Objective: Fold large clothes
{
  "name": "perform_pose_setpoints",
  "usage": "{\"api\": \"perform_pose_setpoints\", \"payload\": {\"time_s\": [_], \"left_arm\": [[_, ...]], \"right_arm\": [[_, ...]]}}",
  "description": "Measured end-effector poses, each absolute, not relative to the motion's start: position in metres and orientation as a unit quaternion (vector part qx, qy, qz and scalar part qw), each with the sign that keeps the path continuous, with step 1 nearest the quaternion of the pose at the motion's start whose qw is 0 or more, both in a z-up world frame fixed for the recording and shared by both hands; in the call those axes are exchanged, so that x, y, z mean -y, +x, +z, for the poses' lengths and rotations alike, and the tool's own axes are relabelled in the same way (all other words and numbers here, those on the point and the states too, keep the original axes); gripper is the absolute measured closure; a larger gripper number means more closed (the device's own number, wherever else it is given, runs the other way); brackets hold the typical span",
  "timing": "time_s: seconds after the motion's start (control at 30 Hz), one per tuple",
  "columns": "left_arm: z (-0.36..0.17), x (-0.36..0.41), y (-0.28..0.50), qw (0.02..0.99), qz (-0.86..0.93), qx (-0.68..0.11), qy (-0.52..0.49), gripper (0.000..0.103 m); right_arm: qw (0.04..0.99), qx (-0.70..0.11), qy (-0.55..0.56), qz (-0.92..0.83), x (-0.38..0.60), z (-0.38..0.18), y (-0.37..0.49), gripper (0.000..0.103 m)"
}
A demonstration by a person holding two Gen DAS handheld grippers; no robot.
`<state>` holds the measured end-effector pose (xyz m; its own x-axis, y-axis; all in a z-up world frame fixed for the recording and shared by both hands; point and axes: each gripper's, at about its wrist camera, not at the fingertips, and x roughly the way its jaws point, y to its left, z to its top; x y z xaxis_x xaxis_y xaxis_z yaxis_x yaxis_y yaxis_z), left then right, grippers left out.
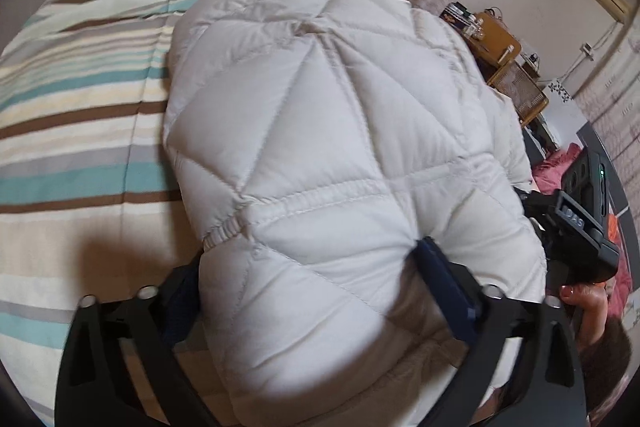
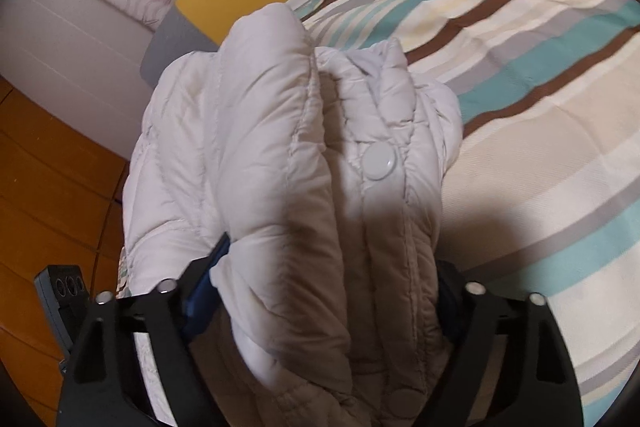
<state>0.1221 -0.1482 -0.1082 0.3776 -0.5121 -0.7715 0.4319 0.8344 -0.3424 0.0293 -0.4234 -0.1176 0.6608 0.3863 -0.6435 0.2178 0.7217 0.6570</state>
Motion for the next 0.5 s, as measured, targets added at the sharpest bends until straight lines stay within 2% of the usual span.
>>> {"api": "perform_pose_setpoints", "payload": {"time_s": [0.03, 0.07, 0.23, 0.5], "left_arm": [[-0.105, 0.149, 0.12, 0.831, -0.286, -0.476, -0.039, 0.024], [-0.1, 0.15, 0.117, 0.834, -0.286, -0.47, -0.033, 0.026], [-0.077, 0.152, 0.107, 0.851, -0.293, -0.436, -0.014, 0.049], [-0.026, 0.144, 0.076, 0.894, -0.306, -0.328, 0.022, 0.057]], "right_arm": [[0.835, -0.402, 0.37, 0.056, 0.423, -0.115, 0.028, 0.032], [0.837, -0.397, 0.371, 0.059, 0.422, -0.115, 0.027, 0.035], [0.851, -0.357, 0.378, 0.074, 0.42, -0.11, 0.014, 0.044], [0.851, -0.314, 0.407, 0.106, 0.404, -0.099, -0.006, 0.048]]}}
